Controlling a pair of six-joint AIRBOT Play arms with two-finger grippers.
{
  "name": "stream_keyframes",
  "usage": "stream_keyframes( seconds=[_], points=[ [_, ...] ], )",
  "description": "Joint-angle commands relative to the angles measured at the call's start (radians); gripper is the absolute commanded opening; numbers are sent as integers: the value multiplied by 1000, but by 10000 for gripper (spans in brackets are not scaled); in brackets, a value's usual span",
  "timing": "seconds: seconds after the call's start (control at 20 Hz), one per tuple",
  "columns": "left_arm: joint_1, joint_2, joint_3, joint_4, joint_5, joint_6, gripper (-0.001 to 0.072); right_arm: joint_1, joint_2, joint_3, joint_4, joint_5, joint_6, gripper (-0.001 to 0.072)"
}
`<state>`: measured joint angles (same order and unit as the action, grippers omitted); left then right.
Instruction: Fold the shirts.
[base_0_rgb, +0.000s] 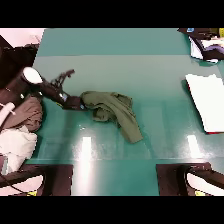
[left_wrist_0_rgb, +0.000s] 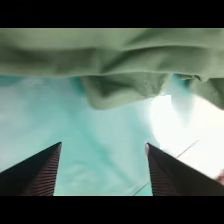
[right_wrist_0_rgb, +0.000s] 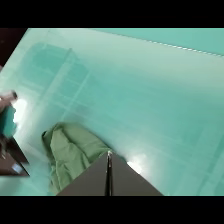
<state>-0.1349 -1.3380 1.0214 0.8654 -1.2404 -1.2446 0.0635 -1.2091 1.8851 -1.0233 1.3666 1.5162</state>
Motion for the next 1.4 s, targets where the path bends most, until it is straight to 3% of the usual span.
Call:
stream_keyframes(
  seconds=[0.0, 0.35, 0.5, 0.55, 0.65, 0.7, 0.8, 0.95, 1.0, 1.05, 1.1, 1.15, 1.35],
  points=[
    [10, 2, -219, -164, 195, 50, 612, -1, 0, 0, -1, -7, 0, 21],
    [-148, -3, -247, -203, 435, 100, 612, -1, 0, 0, 0, -1, 0, 21],
    [-197, -19, -240, -232, 470, 100, 611, -1, 0, 0, 1, 14, 0, 20],
    [-206, -19, -240, -243, 491, 100, 550, -1, 0, 0, 2, 23, 0, 21],
    [-208, -18, -240, -269, 516, 100, 178, -1, 0, -1, 2, 63, 1, 21],
    [-208, -18, -238, -279, 517, 101, 30, -1, 0, -2, 0, 98, 0, 21],
    [-198, -16, -211, -253, 468, 100, 25, 1, 7, -52, 3, 156, 1, 20],
    [-156, -15, -103, -157, 282, 100, 25, 50, 53, -303, 0, 162, 1, 22],
    [-143, -15, -66, -129, 229, 100, 25, 77, 73, -417, 2, 122, 0, 43],
    [-135, -15, -33, -108, 185, 100, 25, 110, 89, -537, 3, 66, 0, 241],
    [-132, -15, -7, -98, 154, 101, 26, 150, 99, -665, 4, -4, 0, 537],
    [-133, -15, 6, -98, 147, 100, 26, 196, 100, -777, 11, -71, 0, 586],
    [-133, -16, 11, -99, 150, 100, 26, 396, 50, -1007, 11, -321, 0, 586]
  ],
)
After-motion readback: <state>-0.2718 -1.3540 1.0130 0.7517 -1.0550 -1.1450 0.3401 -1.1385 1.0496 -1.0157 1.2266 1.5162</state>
